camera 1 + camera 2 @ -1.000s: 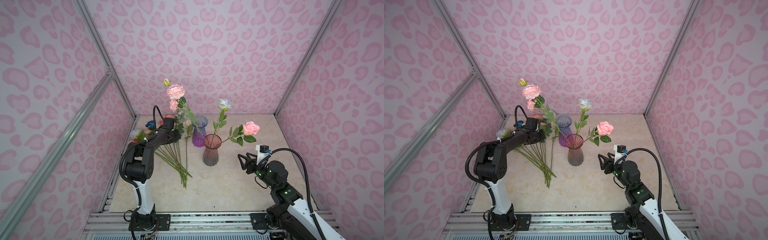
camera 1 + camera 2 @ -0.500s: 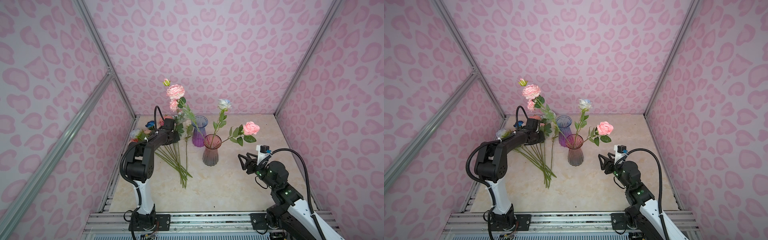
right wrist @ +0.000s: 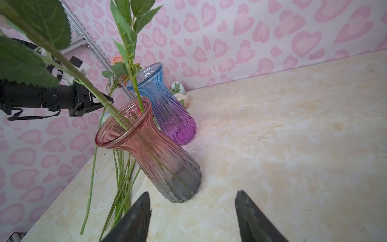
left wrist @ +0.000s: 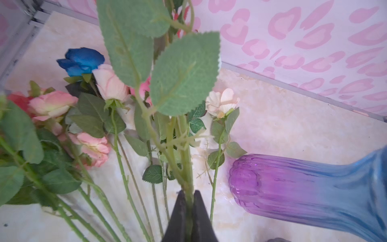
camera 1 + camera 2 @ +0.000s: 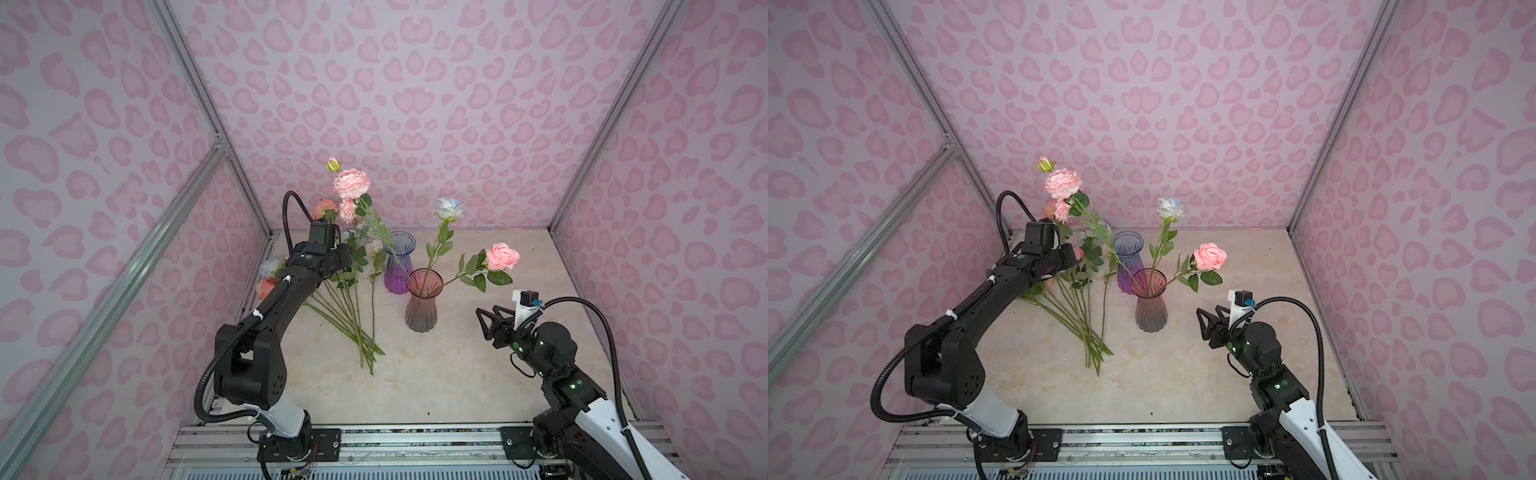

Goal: Arrange flowers in a vase
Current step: Pick up the flower from the flowers.

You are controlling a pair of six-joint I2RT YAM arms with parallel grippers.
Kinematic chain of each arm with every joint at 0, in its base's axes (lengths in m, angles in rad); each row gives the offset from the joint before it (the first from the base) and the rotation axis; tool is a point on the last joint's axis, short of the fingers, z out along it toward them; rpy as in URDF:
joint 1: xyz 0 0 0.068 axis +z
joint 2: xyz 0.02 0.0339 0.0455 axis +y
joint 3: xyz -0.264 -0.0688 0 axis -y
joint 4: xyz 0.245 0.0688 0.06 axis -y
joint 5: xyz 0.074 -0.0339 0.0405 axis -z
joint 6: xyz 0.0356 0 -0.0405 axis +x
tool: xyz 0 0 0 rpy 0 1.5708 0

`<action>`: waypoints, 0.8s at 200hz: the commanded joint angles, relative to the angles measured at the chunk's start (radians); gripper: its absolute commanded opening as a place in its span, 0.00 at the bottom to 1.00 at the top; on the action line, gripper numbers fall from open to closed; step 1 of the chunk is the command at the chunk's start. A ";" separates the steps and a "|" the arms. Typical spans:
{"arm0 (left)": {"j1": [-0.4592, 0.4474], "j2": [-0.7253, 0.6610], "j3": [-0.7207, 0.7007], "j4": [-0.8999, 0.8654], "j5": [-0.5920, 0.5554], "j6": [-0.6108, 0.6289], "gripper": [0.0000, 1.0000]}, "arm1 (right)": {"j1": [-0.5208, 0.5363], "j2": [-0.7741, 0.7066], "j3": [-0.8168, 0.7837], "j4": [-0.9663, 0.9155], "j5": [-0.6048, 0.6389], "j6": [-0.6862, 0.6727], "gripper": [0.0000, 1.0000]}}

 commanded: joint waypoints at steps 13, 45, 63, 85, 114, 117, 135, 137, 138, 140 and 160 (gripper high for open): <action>0.003 -0.145 -0.040 -0.048 -0.068 0.055 0.03 | -0.001 -0.009 0.002 0.030 -0.001 -0.003 0.65; 0.005 -0.344 -0.049 -0.056 -0.137 0.116 0.03 | -0.001 -0.001 0.008 0.039 -0.008 0.002 0.66; 0.005 -0.458 -0.059 -0.048 -0.169 0.144 0.03 | -0.001 0.010 0.015 0.045 -0.013 0.009 0.66; 0.005 -0.581 -0.096 -0.033 -0.191 0.135 0.03 | -0.002 0.030 0.032 0.043 -0.015 0.012 0.65; 0.005 -0.736 -0.144 0.032 -0.180 0.153 0.03 | -0.001 0.045 0.055 0.029 -0.009 0.004 0.65; 0.005 -0.747 -0.144 0.040 -0.174 0.160 0.03 | -0.001 0.047 0.058 0.028 -0.008 0.003 0.65; 0.005 -0.797 -0.116 0.068 -0.108 0.171 0.03 | -0.001 0.061 0.073 0.017 -0.007 -0.003 0.65; 0.006 -0.800 -0.113 0.072 -0.096 0.173 0.03 | -0.001 0.063 0.073 0.017 -0.007 -0.003 0.65; 0.006 -0.802 -0.111 0.075 -0.088 0.173 0.03 | -0.001 0.064 0.073 0.017 -0.008 -0.003 0.65; 0.006 -0.804 -0.107 0.078 -0.076 0.172 0.03 | -0.001 0.064 0.075 0.016 -0.008 -0.003 0.65; -0.001 -0.817 -0.089 0.141 0.057 0.133 0.03 | -0.001 0.077 0.082 0.023 -0.007 -0.003 0.65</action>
